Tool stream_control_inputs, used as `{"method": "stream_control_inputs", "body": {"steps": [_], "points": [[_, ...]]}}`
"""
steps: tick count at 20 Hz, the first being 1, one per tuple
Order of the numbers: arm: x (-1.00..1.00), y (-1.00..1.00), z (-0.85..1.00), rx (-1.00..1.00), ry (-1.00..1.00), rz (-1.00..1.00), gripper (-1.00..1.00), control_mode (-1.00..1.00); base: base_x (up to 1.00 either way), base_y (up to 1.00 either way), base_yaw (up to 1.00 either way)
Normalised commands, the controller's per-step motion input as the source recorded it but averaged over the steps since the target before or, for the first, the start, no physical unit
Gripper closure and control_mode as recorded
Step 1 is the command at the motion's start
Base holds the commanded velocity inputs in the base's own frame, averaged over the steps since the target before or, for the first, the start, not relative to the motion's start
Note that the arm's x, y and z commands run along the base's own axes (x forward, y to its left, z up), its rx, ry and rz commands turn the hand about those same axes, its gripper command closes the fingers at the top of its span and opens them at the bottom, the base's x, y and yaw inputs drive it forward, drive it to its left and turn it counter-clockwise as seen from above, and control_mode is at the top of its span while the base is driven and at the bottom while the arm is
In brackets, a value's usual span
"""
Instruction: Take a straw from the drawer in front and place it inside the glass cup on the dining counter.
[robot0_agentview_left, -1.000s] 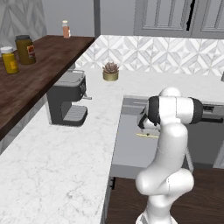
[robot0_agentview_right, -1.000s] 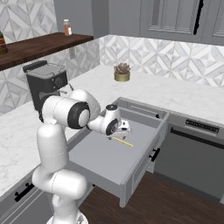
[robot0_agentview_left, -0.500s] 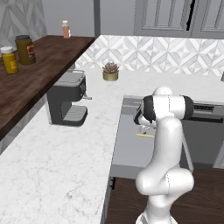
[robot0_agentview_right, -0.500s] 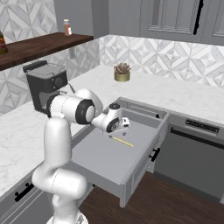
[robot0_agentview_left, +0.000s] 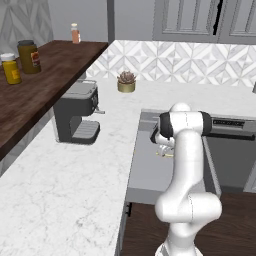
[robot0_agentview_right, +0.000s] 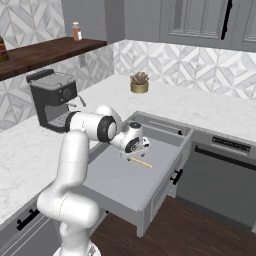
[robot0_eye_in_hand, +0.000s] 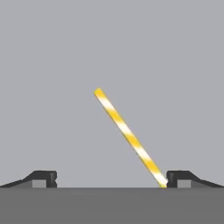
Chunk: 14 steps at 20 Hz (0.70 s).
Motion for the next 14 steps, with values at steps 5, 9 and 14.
{"method": "stream_control_inputs", "body": {"steps": [5, 9, 14], "points": [[0.36, 0.06, -0.3, 0.0, 0.07, 0.11, -1.0, -1.0, 0.0, 0.0, 0.0], [0.25, 0.18, -0.27, 0.0, 0.11, 0.05, -1.0, -1.0, 0.0, 0.0, 0.0], [0.24, 0.16, -0.22, 0.0, 0.11, 0.03, -1.0, -1.0, 0.0, 0.0, 0.0]]}}
